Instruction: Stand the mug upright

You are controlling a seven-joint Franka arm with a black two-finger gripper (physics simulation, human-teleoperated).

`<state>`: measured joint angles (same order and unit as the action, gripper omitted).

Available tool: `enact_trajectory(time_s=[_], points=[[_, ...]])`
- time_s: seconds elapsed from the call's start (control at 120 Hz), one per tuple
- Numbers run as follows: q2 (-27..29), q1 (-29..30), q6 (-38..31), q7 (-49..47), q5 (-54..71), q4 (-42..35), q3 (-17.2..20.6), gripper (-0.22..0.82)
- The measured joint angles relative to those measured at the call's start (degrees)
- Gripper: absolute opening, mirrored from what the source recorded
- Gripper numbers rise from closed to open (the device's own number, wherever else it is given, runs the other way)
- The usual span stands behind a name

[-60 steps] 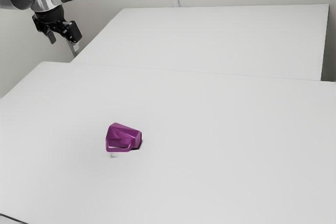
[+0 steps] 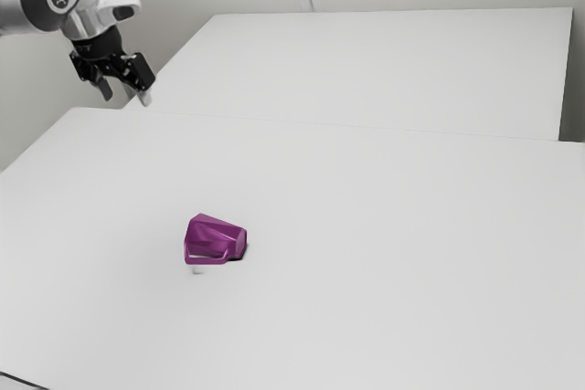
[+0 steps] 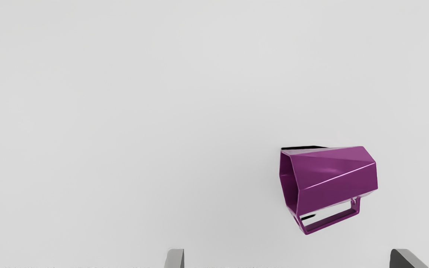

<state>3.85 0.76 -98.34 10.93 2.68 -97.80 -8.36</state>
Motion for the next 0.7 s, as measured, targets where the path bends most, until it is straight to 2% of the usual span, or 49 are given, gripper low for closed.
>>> enact_trajectory(time_s=[0.208,0.325,0.7], points=[[-0.1,7.1,0.3,-0.3,-14.8,-12.1,-0.3,0.6],[-1.7,9.0,0.4,0.2,-20.4,-17.2,-0.3,0.6],[-15.4,13.8,-0.3,5.4,-31.7,-17.2,-0.3,0.6]])
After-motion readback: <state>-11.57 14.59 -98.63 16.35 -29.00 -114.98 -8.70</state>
